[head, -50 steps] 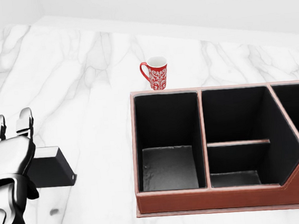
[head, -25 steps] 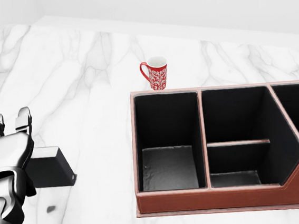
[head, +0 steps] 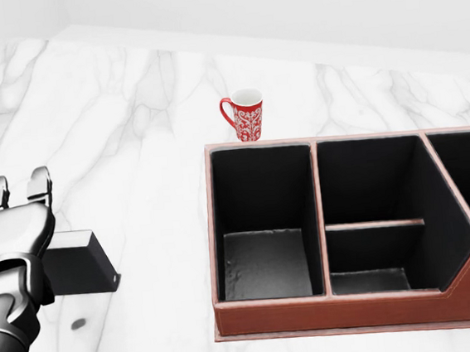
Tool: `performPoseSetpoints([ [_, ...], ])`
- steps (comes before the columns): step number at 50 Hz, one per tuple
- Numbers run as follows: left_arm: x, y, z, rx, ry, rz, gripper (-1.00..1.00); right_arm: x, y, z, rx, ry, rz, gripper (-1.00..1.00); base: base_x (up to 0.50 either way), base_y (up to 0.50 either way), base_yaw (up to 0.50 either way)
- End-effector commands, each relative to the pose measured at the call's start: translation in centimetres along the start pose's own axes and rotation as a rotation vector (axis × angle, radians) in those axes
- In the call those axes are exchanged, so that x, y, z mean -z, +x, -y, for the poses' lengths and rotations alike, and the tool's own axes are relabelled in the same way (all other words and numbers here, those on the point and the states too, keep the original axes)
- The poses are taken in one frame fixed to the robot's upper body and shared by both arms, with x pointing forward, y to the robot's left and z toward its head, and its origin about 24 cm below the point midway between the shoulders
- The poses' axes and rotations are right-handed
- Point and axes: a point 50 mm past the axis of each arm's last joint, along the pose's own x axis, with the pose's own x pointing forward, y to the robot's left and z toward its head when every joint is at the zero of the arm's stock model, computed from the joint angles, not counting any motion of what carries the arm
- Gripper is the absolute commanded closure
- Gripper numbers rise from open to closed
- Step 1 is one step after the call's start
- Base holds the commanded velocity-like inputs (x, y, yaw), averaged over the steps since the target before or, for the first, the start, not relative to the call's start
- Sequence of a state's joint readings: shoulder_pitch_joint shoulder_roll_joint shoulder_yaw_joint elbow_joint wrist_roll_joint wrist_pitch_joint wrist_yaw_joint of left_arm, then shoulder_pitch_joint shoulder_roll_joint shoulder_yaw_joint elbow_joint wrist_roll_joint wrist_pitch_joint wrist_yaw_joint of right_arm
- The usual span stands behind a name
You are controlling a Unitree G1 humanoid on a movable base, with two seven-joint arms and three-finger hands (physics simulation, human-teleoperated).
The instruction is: Pick up the book and place it in the left compartment of the caddy.
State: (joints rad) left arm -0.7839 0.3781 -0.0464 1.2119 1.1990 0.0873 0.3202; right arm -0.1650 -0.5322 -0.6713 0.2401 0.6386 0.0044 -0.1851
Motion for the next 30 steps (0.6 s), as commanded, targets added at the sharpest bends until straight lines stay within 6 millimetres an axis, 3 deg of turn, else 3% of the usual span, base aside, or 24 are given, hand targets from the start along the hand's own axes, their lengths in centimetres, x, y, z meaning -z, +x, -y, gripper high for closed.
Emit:
performPoseSetpoints([
  [1, -0.1, 0.0, 0.2, 0.010, 0.017, -0.002, -1.00, 0.0, 0.0, 0.0, 0.000, -0.001, -0.001, -1.00, 0.00, 0.00, 0.00],
  [15, -1.6, 0.1, 0.3, 0.021, 0.070, 0.045, -1.00, 0.0, 0.0, 0.0, -0.001, -0.004, -0.001, -1.00, 0.00, 0.00, 0.00],
  [30, -1.3, -0.3, 1.1, 0.051, 0.088, 0.040, -1.00, 0.1, 0.0, -0.1, -0.001, -0.005, -0.001, -1.00, 0.00, 0.00, 0.00],
])
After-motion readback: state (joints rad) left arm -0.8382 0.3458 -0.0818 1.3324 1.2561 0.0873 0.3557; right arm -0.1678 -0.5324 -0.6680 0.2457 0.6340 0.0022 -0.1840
